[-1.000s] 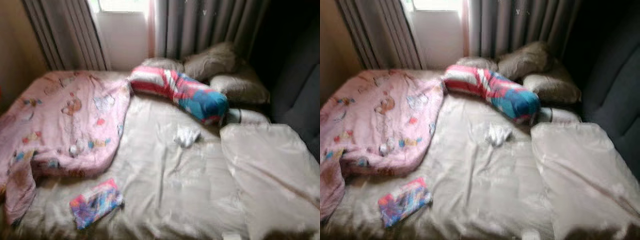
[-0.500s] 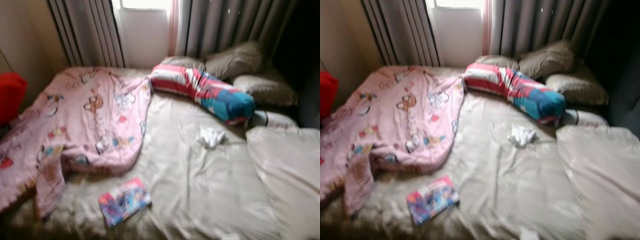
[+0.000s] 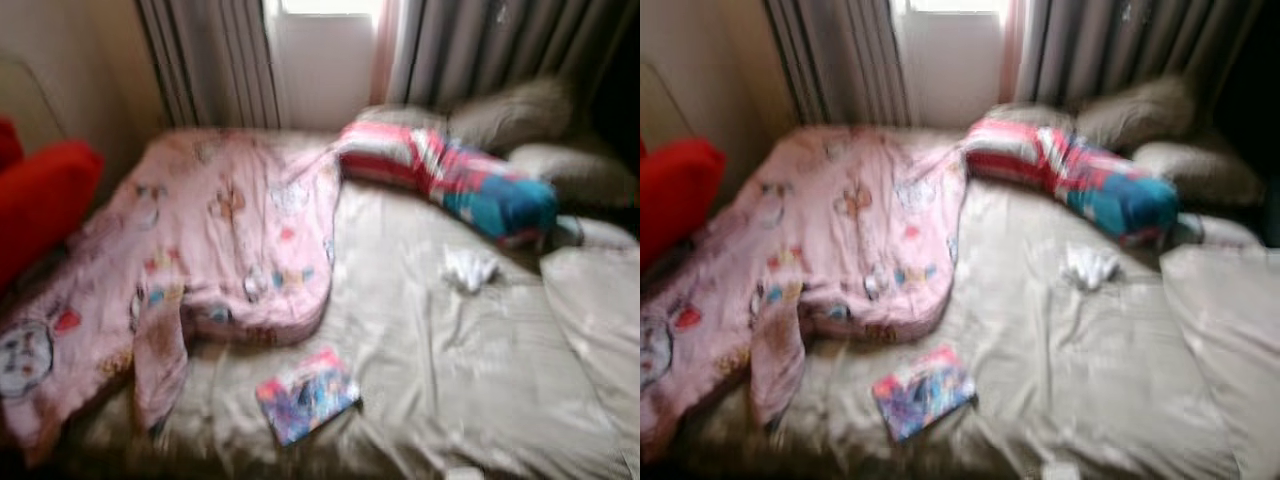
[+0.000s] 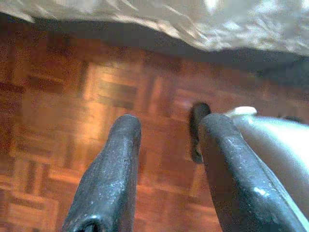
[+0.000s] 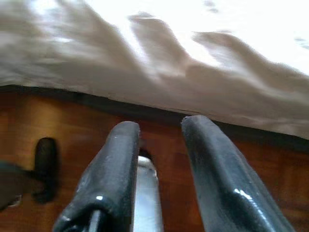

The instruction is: Clean up the room

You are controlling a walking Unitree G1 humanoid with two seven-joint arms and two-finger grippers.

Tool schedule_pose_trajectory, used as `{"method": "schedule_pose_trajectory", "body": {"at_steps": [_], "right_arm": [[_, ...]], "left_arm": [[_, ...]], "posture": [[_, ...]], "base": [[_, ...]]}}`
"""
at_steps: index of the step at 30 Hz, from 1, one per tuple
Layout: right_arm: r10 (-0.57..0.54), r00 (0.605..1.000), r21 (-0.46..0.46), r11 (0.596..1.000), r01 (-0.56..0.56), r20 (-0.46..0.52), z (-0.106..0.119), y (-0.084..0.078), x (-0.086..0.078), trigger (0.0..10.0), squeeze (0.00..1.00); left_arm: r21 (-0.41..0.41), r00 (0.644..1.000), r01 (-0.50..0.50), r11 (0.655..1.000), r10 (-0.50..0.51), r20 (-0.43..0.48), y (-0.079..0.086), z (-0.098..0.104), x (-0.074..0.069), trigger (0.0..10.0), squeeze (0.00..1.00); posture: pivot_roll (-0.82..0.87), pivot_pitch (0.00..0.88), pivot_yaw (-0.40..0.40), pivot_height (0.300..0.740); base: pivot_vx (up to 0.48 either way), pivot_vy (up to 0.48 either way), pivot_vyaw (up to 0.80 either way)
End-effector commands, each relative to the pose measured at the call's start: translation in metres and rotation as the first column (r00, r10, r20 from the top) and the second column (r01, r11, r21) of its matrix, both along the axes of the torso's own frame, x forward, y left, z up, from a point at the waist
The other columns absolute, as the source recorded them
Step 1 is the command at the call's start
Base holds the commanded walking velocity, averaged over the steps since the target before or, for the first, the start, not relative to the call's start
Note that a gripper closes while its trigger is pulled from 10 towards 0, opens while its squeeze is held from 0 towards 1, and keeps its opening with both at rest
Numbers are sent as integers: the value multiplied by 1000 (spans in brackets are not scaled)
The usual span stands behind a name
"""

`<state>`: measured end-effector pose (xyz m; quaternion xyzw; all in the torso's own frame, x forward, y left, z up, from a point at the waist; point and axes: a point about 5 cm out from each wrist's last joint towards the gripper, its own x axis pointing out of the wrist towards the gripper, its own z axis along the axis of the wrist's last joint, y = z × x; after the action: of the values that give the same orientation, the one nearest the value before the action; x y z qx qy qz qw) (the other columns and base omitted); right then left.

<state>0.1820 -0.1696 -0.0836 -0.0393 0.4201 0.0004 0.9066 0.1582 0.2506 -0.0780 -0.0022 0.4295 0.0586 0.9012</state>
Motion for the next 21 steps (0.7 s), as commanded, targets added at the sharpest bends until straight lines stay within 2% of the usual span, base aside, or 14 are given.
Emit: {"method": "schedule_pose_trajectory", "body": {"at_steps": [1, 21], "right_arm": [[-22, 999, -14, 1000, 22, -23, -3, -9, -7, 10000, 0], [-43, 999, -6, 999, 43, -18, -2, -10, -6, 10000, 0]], "left_arm": [[-5, 999, 2, 1000, -2, -34, -2, -4, -7, 10000, 0], [-4, 999, 4, 1000, -4, -35, -1, -4, -8, 10000, 0]], "posture": [[-20, 157, 36, 740], [-18, 156, 35, 740]], "base": [[0, 371, 0], [0, 370, 0]]}}
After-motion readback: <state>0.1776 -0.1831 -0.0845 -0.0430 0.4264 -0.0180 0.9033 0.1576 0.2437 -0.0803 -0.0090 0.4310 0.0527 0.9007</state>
